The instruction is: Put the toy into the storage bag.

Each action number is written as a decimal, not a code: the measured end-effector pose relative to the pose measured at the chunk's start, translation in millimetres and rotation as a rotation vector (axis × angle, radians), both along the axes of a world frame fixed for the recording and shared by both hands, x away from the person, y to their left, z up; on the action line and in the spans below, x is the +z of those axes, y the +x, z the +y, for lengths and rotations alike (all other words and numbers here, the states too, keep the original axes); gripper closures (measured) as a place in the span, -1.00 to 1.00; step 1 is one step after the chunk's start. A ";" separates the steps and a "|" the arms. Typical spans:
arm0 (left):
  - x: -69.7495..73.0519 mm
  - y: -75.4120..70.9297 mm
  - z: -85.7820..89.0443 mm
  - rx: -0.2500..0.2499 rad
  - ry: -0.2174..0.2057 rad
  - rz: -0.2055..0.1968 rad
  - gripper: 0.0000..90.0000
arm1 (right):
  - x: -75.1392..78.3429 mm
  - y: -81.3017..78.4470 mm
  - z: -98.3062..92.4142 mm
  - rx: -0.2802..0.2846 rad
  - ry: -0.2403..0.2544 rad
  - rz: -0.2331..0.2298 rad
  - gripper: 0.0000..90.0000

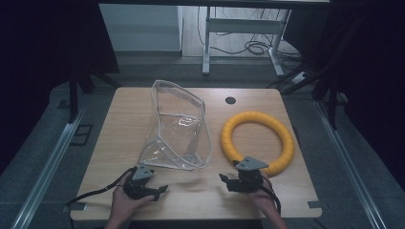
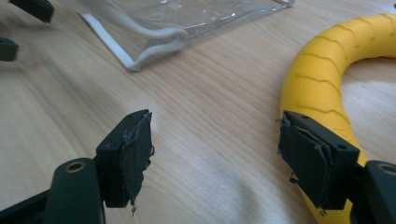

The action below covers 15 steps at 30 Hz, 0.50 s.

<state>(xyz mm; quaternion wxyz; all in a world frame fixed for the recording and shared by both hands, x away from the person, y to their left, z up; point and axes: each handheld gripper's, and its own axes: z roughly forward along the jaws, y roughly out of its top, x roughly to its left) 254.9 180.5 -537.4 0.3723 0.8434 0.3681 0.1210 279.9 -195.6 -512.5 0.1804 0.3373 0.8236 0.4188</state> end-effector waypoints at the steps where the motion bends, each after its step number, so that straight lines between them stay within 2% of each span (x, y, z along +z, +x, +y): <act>1: 0.0 -0.1 -0.1 0.001 0.001 -0.001 -0.58 | -1.0 0.8 -0.2 -0.003 -0.004 0.002 -0.41; 11: 1.0 -1.4 0.0 -0.001 -0.016 0.004 -0.58 | -7.8 -1.8 3.6 0.022 -0.026 0.026 -0.41; 15: -0.9 -0.6 -1.3 -0.001 -0.012 0.006 -0.58 | -9.3 -0.5 2.2 0.025 -0.016 0.043 -0.39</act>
